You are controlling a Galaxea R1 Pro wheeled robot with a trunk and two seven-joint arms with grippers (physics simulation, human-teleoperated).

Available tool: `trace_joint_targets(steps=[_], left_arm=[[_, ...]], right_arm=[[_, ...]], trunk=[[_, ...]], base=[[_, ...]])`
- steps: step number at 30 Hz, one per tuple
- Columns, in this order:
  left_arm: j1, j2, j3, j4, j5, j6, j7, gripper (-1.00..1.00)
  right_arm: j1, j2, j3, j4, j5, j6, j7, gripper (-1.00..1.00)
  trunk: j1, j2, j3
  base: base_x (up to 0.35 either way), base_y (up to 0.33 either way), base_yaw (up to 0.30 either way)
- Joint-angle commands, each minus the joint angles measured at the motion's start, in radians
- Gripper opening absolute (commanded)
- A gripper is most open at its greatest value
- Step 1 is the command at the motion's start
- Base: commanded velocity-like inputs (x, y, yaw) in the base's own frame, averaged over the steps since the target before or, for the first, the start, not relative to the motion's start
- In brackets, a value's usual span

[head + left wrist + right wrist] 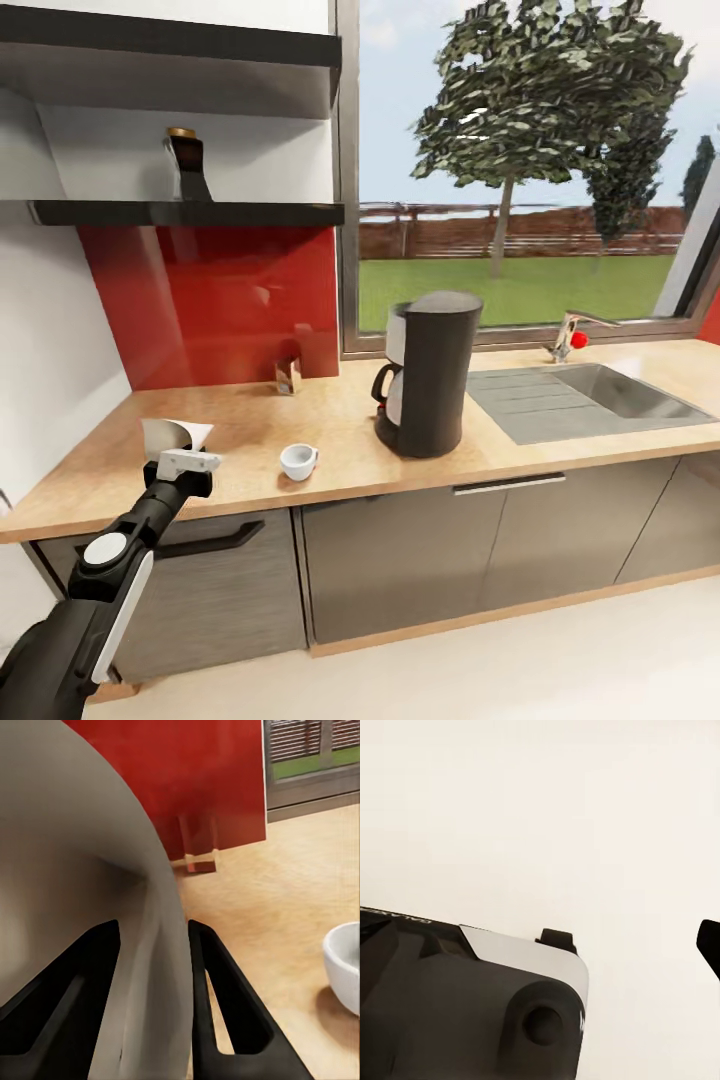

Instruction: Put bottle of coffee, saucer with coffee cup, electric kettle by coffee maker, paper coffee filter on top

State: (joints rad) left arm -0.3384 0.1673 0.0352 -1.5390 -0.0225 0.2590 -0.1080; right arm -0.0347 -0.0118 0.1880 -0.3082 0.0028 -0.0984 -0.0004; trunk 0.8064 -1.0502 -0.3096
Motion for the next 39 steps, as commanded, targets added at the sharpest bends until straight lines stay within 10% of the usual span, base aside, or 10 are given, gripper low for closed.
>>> trace_joint_targets(steps=[1, 39], left_arm=[[-0.001, 0.000, 0.002, -0.001, -0.004, 0.005, -0.007, -1.00], [-0.001, 0.000, 0.002, -0.001, -0.004, 0.005, -0.007, -1.00]], right_arm=[[-0.001, 0.000, 0.002, 0.000, 0.000, -0.003, 0.000, 1.00], [-0.001, 0.000, 0.002, 0.000, 0.000, -0.003, 0.000, 1.00]], trunk=[[0.000, -0.001, -0.001], [0.000, -0.001, -0.001]], base=[[0.000, 0.309, -0.018], [0.000, 0.157, -0.167]])
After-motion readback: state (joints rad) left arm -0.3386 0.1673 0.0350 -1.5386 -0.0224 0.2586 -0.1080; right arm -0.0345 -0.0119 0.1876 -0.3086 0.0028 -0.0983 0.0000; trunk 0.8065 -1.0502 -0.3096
